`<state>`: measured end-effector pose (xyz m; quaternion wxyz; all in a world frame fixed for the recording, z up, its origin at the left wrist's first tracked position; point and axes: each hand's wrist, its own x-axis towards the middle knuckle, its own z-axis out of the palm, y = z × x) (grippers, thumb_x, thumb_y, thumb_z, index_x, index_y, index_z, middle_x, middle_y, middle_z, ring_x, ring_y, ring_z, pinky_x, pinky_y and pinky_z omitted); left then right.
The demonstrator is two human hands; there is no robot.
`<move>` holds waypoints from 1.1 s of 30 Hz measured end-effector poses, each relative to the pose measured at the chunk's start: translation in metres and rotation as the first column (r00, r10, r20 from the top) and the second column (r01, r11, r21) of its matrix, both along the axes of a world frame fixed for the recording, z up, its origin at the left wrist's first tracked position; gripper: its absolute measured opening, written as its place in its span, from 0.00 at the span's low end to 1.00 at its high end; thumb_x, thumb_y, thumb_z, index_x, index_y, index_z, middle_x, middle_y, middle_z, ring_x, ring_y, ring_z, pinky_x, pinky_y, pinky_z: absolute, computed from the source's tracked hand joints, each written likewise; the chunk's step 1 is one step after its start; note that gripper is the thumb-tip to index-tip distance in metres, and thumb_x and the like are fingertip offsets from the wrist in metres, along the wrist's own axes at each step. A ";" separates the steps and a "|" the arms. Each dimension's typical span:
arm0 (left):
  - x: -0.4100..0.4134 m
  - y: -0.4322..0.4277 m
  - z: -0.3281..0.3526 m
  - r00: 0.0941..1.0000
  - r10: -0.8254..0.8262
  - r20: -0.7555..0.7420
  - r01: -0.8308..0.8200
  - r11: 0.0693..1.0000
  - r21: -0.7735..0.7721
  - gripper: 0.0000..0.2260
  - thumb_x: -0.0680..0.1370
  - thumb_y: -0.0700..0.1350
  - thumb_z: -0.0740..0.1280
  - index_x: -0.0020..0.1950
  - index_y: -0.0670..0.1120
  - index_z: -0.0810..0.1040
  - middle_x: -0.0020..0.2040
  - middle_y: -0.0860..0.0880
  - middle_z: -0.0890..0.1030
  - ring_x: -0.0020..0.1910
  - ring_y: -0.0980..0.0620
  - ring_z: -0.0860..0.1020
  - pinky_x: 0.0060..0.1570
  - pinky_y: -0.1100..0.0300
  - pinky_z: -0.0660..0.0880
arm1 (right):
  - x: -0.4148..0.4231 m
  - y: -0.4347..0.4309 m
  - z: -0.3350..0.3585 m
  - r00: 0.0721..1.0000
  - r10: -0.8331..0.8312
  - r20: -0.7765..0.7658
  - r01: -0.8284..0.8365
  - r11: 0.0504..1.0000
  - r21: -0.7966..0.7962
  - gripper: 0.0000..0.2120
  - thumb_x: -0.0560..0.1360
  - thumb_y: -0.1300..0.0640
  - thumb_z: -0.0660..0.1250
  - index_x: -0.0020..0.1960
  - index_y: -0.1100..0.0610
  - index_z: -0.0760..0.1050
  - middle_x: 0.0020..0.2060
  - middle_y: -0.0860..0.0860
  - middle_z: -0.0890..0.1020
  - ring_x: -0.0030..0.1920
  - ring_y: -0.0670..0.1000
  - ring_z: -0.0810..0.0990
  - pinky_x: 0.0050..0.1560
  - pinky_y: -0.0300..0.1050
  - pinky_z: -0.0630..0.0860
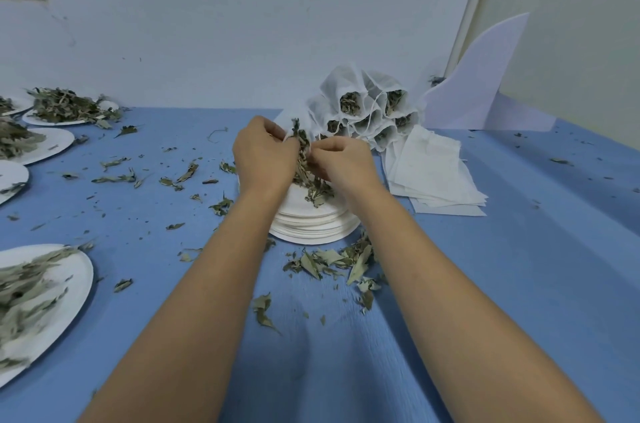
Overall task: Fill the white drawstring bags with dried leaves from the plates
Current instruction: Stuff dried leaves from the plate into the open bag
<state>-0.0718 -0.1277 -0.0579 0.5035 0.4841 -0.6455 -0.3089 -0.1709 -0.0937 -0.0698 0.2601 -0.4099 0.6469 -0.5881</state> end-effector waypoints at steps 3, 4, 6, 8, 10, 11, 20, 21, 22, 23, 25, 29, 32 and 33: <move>0.002 0.001 0.005 0.986 -0.104 -0.131 0.130 0.969 0.209 0.04 0.75 0.45 0.60 0.43 0.45 0.70 0.41 0.48 0.74 0.42 0.49 0.73 0.48 0.51 0.75 | -0.001 -0.002 -0.001 0.998 -0.047 -0.031 0.046 0.999 -0.026 0.10 0.71 0.65 0.69 0.37 0.50 0.78 0.40 0.52 0.83 0.45 0.55 0.83 0.52 0.55 0.80; 0.003 0.000 0.006 0.978 -0.113 -0.177 0.154 0.958 0.242 0.06 0.75 0.46 0.59 0.42 0.45 0.69 0.42 0.47 0.74 0.42 0.48 0.72 0.51 0.47 0.75 | 0.000 -0.003 0.000 0.998 -0.054 -0.038 0.053 0.998 -0.033 0.10 0.71 0.64 0.69 0.36 0.50 0.78 0.40 0.52 0.83 0.46 0.55 0.83 0.52 0.55 0.80; 0.003 0.000 0.008 0.976 -0.100 -0.195 0.148 0.958 0.247 0.10 0.77 0.50 0.59 0.41 0.44 0.69 0.42 0.47 0.74 0.43 0.47 0.73 0.52 0.47 0.74 | 0.000 -0.003 0.000 0.998 -0.056 -0.040 0.054 0.998 -0.037 0.11 0.70 0.64 0.69 0.36 0.50 0.78 0.39 0.52 0.82 0.46 0.56 0.83 0.52 0.57 0.79; 0.003 -0.001 0.007 0.985 -0.101 -0.141 0.129 0.969 0.211 0.13 0.77 0.54 0.64 0.40 0.46 0.70 0.42 0.47 0.76 0.43 0.48 0.75 0.51 0.49 0.74 | -0.001 -0.003 0.000 0.998 -0.054 -0.031 0.052 0.998 -0.038 0.11 0.70 0.65 0.69 0.35 0.50 0.78 0.37 0.52 0.82 0.45 0.57 0.83 0.51 0.58 0.79; 0.003 -0.001 0.003 0.986 -0.113 -0.123 0.136 0.970 0.201 0.13 0.74 0.53 0.70 0.38 0.48 0.70 0.43 0.47 0.78 0.44 0.47 0.77 0.54 0.47 0.76 | -0.001 -0.003 0.000 0.998 -0.056 -0.023 0.055 0.998 -0.044 0.12 0.69 0.66 0.69 0.34 0.50 0.78 0.35 0.51 0.81 0.44 0.58 0.83 0.51 0.59 0.79; 0.004 -0.001 0.002 0.984 -0.119 -0.134 0.145 0.967 0.208 0.13 0.73 0.51 0.72 0.38 0.48 0.70 0.42 0.47 0.78 0.43 0.47 0.77 0.54 0.46 0.77 | -0.001 -0.003 -0.001 0.998 -0.053 -0.024 0.052 0.998 -0.047 0.12 0.69 0.65 0.69 0.34 0.49 0.78 0.35 0.51 0.81 0.45 0.58 0.83 0.51 0.60 0.79; 0.009 -0.009 -0.003 0.994 -0.110 -0.024 0.111 0.993 0.039 0.13 0.71 0.44 0.75 0.49 0.49 0.72 0.37 0.52 0.73 0.34 0.57 0.72 0.32 0.65 0.68 | 0.000 0.002 0.005 1.000 0.023 -0.019 -0.024 0.998 -0.053 0.10 0.71 0.65 0.67 0.37 0.52 0.77 0.33 0.48 0.79 0.40 0.52 0.79 0.52 0.58 0.78; 0.008 -0.010 -0.003 0.994 -0.107 0.008 0.107 0.994 0.008 0.12 0.71 0.43 0.74 0.48 0.48 0.72 0.35 0.52 0.73 0.32 0.58 0.71 0.30 0.66 0.66 | 0.000 0.003 0.006 0.999 0.022 -0.029 -0.023 0.998 -0.053 0.09 0.70 0.65 0.67 0.37 0.52 0.77 0.33 0.48 0.78 0.39 0.51 0.78 0.51 0.57 0.78; 0.007 -0.010 -0.002 0.995 -0.095 0.043 0.096 0.995 -0.024 0.11 0.71 0.41 0.73 0.47 0.47 0.72 0.35 0.52 0.73 0.31 0.57 0.71 0.29 0.65 0.65 | 0.001 0.004 0.006 0.999 0.019 -0.037 -0.021 0.998 -0.057 0.09 0.70 0.65 0.66 0.37 0.52 0.77 0.33 0.48 0.78 0.39 0.51 0.78 0.51 0.57 0.78; 0.005 -0.010 -0.002 0.995 -0.076 0.072 0.080 0.995 -0.057 0.10 0.71 0.40 0.72 0.47 0.47 0.72 0.36 0.50 0.74 0.32 0.55 0.71 0.30 0.64 0.65 | 0.002 0.005 0.007 0.999 0.016 -0.042 -0.018 0.998 -0.065 0.09 0.70 0.65 0.66 0.37 0.52 0.77 0.33 0.49 0.79 0.39 0.52 0.78 0.51 0.57 0.78; 0.003 -0.011 -0.003 0.995 -0.020 0.094 0.029 0.994 -0.103 0.09 0.71 0.37 0.68 0.46 0.46 0.71 0.42 0.45 0.75 0.36 0.50 0.71 0.34 0.59 0.66 | 0.003 0.006 0.008 0.999 0.022 -0.040 -0.025 0.996 -0.090 0.09 0.69 0.66 0.66 0.35 0.53 0.77 0.33 0.50 0.79 0.39 0.52 0.78 0.50 0.56 0.78; -0.001 -0.012 -0.002 0.984 0.117 0.131 -0.099 0.985 -0.140 0.06 0.74 0.35 0.62 0.46 0.44 0.69 0.49 0.42 0.75 0.41 0.46 0.71 0.36 0.58 0.63 | 0.005 0.008 0.008 0.993 0.116 0.014 -0.113 0.985 -0.128 0.09 0.69 0.68 0.65 0.33 0.58 0.75 0.27 0.50 0.78 0.28 0.46 0.75 0.36 0.42 0.76; -0.003 -0.012 0.000 0.991 0.110 0.072 -0.103 0.989 -0.105 0.05 0.74 0.36 0.63 0.45 0.44 0.71 0.48 0.43 0.77 0.42 0.45 0.74 0.35 0.59 0.65 | 0.003 0.006 0.008 0.992 0.101 0.075 -0.090 0.986 -0.140 0.08 0.70 0.68 0.65 0.34 0.58 0.75 0.28 0.50 0.78 0.28 0.44 0.76 0.34 0.37 0.76; -0.002 -0.012 0.002 0.995 0.091 0.041 -0.087 0.993 -0.080 0.04 0.74 0.37 0.64 0.45 0.45 0.72 0.47 0.44 0.77 0.41 0.47 0.75 0.35 0.59 0.67 | 0.002 0.005 0.008 0.991 0.083 0.105 -0.067 0.987 -0.146 0.08 0.71 0.68 0.65 0.36 0.58 0.76 0.29 0.50 0.79 0.29 0.44 0.77 0.36 0.37 0.77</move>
